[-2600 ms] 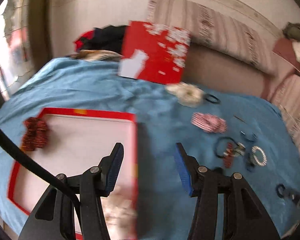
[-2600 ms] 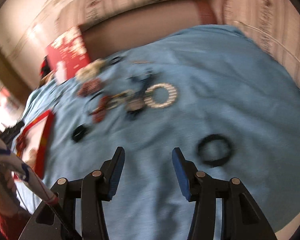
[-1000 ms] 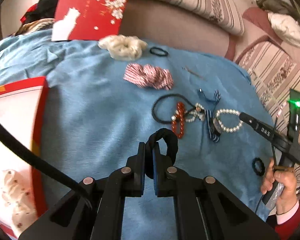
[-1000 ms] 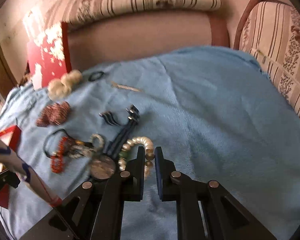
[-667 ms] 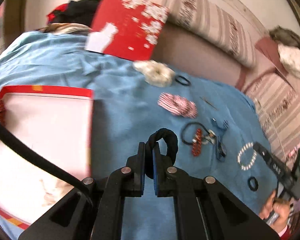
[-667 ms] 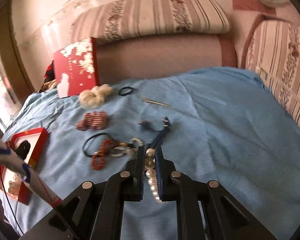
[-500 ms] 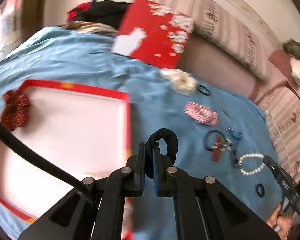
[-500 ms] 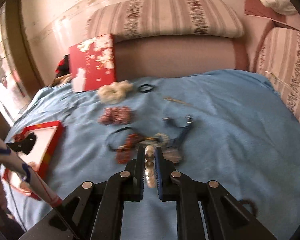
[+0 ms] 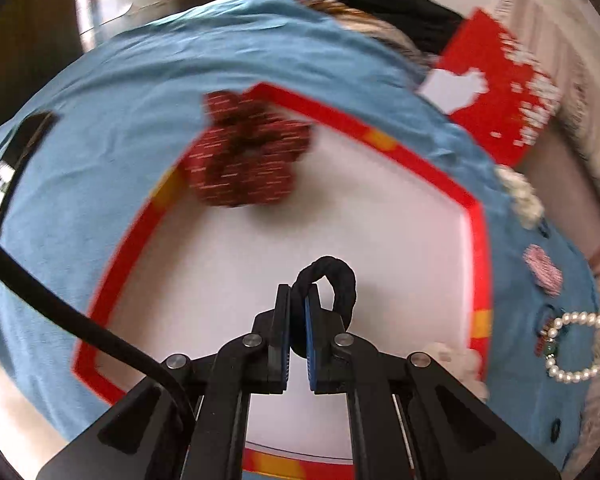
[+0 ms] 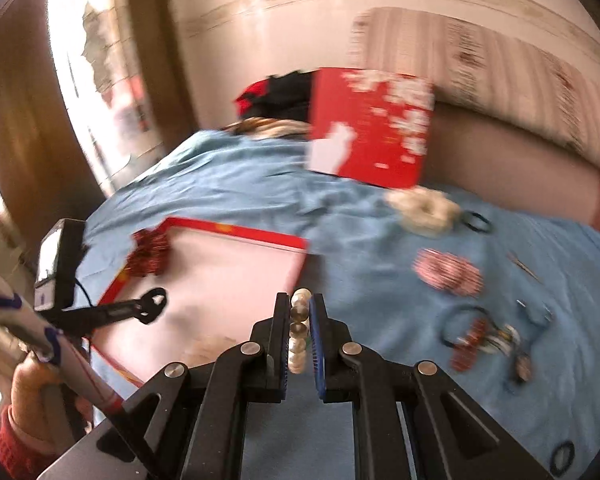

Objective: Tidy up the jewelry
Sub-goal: 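Drop the black hair tie in the tray with the left tool while the right tool carries the pearls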

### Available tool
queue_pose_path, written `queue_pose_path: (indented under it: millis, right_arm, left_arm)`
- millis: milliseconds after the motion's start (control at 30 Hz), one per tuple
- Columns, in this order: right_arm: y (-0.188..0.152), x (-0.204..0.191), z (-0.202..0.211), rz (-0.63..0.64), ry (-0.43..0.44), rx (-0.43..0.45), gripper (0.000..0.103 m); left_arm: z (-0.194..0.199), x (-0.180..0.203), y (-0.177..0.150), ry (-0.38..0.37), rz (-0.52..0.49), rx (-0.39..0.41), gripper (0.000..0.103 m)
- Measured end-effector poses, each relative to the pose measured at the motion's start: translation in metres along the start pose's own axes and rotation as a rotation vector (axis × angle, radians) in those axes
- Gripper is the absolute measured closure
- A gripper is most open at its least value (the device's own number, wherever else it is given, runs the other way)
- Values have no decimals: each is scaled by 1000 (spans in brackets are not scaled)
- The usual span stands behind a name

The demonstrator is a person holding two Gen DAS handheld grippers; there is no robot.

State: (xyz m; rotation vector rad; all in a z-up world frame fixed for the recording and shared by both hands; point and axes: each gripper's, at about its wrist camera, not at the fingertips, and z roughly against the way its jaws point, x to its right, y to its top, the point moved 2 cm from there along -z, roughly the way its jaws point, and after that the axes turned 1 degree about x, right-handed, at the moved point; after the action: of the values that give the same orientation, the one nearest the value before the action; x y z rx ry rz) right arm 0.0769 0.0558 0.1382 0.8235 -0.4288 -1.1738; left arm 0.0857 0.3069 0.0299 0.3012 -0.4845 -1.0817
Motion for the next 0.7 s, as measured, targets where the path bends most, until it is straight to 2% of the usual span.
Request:
queue_pose_path:
  millis: [233, 367, 467, 700]
  right_arm:
    - [7, -84, -71, 69, 78, -107, 92]
    - [6, -104, -98, 37, 117, -154, 92]
    - [1, -105, -117, -2, 114, -193, 92]
    - [-10, -72, -145, -96, 71, -267, 92]
  left_arm:
    - [-6, -39, 7, 61, 103, -17, 97]
    - [-5, -60, 9, 92, 163, -16, 97]
    - [-4, -65, 11, 96, 183, -14, 97]
    - [-4, -69, 12, 71, 233, -9, 94]
